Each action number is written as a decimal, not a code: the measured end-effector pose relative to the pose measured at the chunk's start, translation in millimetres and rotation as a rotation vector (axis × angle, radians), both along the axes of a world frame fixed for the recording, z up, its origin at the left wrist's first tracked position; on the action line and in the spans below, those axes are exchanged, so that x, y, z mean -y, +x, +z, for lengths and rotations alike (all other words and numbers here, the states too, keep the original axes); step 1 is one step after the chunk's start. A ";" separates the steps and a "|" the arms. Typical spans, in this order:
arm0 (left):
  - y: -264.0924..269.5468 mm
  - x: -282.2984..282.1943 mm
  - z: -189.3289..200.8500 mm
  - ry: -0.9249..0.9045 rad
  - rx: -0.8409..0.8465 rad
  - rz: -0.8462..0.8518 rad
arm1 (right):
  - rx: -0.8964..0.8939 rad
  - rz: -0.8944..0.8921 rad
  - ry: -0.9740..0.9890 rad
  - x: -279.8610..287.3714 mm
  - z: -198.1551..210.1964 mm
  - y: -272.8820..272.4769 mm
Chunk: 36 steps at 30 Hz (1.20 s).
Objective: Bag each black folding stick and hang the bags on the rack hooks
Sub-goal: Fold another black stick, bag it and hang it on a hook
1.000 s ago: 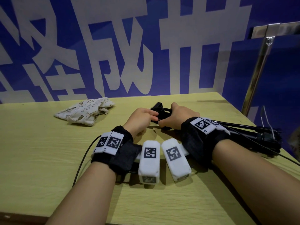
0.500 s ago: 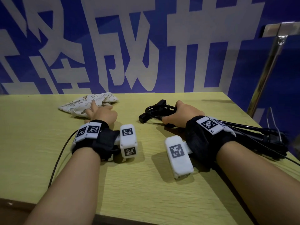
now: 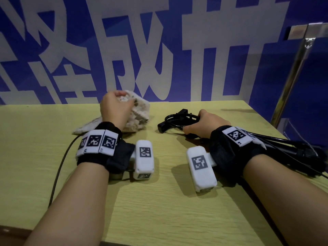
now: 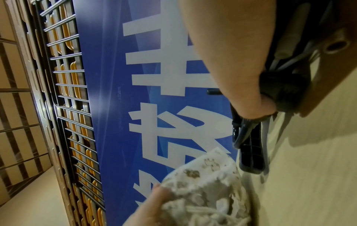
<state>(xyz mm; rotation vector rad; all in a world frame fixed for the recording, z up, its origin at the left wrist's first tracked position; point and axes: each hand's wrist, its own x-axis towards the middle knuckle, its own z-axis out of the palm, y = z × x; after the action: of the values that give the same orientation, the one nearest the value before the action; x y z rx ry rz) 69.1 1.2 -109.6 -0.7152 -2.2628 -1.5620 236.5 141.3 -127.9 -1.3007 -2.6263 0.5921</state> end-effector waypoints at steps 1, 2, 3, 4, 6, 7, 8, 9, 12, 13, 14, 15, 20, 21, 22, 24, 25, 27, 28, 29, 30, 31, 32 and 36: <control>7.3 -0.6 4.5 0.108 0.050 -0.101 | -0.001 -0.012 -0.001 -1.6 0.1 2.3; 14.8 -1.0 8.9 0.201 0.095 -0.200 | -0.003 -0.024 0.000 -3.2 0.2 4.8; 22.2 -1.1 13.2 0.279 0.128 -0.297 | -0.006 -0.036 0.001 -4.8 0.1 7.0; 27.3 -1.2 16.8 0.359 0.161 -0.391 | -0.010 -0.044 0.000 -6.2 0.1 8.4; 33.0 -0.6 22.9 0.514 0.251 -0.552 | -0.015 -0.052 0.000 -7.7 -0.1 10.3; 32.3 -0.5 23.3 0.554 0.288 -0.608 | -0.016 -0.054 0.003 -8.0 -0.4 10.6; 29.9 -1.2 21.3 0.539 0.307 -0.628 | -0.017 -0.055 0.007 -8.4 -0.7 10.6; 28.0 -1.3 18.3 0.460 0.299 -0.612 | -0.020 -0.053 0.009 -8.6 -0.9 10.8; 22.9 -2.4 3.6 -0.026 0.064 -0.437 | -0.048 -0.053 -0.011 -9.5 -0.8 11.7; 23.4 -2.8 -0.2 -0.162 -0.043 -0.389 | -0.062 -0.055 -0.016 -10.1 -0.7 12.4; 25.9 -3.3 -2.5 -0.230 -0.139 -0.371 | -0.077 -0.058 -0.020 -10.8 -0.7 13.4; 28.6 -3.6 -3.3 -0.247 -0.221 -0.383 | -0.092 -0.062 -0.026 -11.5 -0.3 14.6; 35.1 -2.9 -2.5 -0.384 -0.371 -0.565 | -0.127 -0.111 -0.040 -18.9 2.1 24.6; 35.2 -2.9 -3.9 -0.417 -0.354 -0.594 | -0.131 -0.135 -0.036 -21.5 2.9 27.8; 35.0 -2.8 -5.2 -0.440 -0.351 -0.599 | -0.132 -0.160 -0.035 -24.7 3.5 31.6; 32.9 -3.3 -7.8 -0.500 -0.378 -0.540 | -0.139 -0.200 -0.044 -31.4 4.7 40.2; 31.8 -3.6 -8.7 -0.545 -0.375 -0.497 | -0.148 -0.210 -0.054 -34.7 5.3 44.5; 30.3 -4.8 -10.4 -0.647 -0.307 -0.431 | -0.182 -0.220 -0.073 -38.8 7.6 51.8; 29.8 -5.3 -11.6 -0.671 -0.262 -0.419 | -0.210 -0.220 -0.081 -39.3 9.3 53.8; 29.6 -5.6 -12.6 -0.664 -0.236 -0.416 | -0.243 -0.216 -0.077 -38.4 11.7 55.3; 29.7 -5.6 -12.9 -0.635 -0.235 -0.416 | -0.276 -0.209 -0.061 -36.4 14.7 56.1; 30.4 -5.6 -12.2 -0.594 -0.250 -0.413 | -0.308 -0.196 -0.034 -33.4 18.7 56.6; 30.7 -5.7 -11.0 -0.548 -0.264 -0.410 | -0.337 -0.175 -0.009 -29.8 22.6 56.9; 31.1 -6.0 -6.6 -0.298 -0.130 -0.321 | -0.447 -0.069 0.099 -10.2 37.6 55.6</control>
<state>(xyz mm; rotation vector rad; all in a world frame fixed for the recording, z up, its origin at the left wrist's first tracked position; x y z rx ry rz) 100.2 7.3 -116.2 -1.2762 -2.3968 -1.2639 292.0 151.5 -90.3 -1.0760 -2.2095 0.6457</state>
